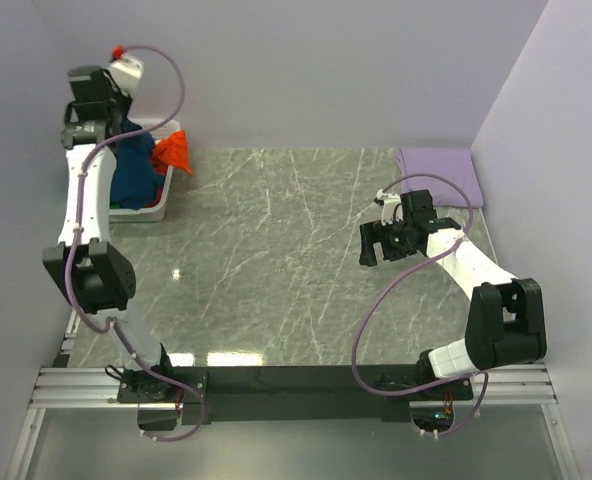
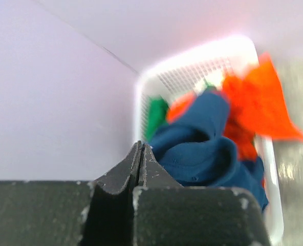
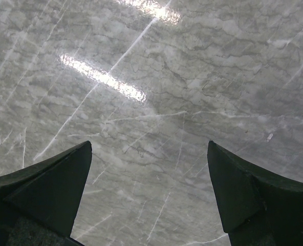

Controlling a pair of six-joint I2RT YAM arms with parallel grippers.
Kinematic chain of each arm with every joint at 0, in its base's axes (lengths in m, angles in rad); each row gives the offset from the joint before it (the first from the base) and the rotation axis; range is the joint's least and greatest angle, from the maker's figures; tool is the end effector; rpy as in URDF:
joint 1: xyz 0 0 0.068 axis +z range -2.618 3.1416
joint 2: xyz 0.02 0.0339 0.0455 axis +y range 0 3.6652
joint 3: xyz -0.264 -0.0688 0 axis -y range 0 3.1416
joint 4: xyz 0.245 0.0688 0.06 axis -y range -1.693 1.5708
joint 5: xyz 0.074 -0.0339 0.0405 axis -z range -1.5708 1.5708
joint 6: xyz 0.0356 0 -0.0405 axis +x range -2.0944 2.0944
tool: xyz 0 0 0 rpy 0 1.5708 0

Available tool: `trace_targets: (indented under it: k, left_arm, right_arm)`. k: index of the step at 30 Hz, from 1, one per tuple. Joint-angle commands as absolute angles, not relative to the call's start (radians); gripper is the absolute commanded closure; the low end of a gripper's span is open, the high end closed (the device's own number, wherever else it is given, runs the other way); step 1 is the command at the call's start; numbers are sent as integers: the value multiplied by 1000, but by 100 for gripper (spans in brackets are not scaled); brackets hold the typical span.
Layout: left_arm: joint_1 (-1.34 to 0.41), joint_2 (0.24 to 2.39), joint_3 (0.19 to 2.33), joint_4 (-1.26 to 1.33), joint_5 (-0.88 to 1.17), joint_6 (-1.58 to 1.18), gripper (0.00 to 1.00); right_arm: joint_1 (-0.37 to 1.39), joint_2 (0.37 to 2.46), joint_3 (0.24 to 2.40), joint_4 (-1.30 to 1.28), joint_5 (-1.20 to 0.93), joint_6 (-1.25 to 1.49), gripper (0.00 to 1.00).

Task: Fold and stack the t-shirts
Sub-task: Grab the tshirt from the pile, then move the tshirt to the center of the board

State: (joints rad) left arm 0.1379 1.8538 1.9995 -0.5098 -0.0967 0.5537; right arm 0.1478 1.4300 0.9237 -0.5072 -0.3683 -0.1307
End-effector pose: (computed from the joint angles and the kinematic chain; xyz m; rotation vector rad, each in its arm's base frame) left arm 0.4251 0.0625 0.4230 0.3427 1.9433 0.5504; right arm 0.2780 0.0544 0.2176 -0.4882 2.5051 0.4809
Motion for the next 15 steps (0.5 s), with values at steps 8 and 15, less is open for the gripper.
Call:
trace_targets:
  k: [8,15]
  left_arm:
    - [137,1651,2193,-296,110,316,100]
    - [-142,1635,2396,-365,147,210,100]
  right_arm:
    - [147,1413,928,-476,-373,-127,0]
    - [146,1398,936,-471,-365,-112,0]
